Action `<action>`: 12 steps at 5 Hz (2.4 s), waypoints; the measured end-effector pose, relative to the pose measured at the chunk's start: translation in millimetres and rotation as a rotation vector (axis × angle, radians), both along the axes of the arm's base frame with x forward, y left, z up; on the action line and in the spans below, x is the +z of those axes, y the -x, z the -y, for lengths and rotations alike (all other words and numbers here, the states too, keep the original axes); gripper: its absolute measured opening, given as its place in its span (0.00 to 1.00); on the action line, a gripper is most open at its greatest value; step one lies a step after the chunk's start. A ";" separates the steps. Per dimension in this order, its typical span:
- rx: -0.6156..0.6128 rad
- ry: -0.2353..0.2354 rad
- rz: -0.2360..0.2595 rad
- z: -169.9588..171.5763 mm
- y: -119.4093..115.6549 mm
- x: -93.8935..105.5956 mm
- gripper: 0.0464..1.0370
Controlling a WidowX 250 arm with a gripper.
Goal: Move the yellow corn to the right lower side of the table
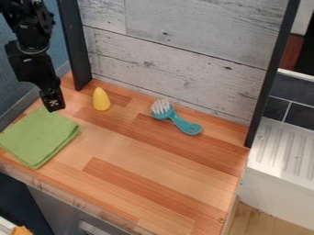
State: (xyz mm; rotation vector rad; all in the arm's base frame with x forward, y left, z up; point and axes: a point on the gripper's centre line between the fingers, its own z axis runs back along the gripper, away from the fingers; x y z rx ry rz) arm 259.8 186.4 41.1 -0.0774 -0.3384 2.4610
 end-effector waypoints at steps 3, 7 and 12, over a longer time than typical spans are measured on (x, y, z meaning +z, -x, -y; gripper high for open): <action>-0.021 0.075 -0.024 -0.3 -29.0 -16.1 0.96; -0.185 0.156 -0.030 17.2 -81.4 -41.2 0.96; -0.189 0.155 -0.103 22.6 -79.8 -64.2 0.64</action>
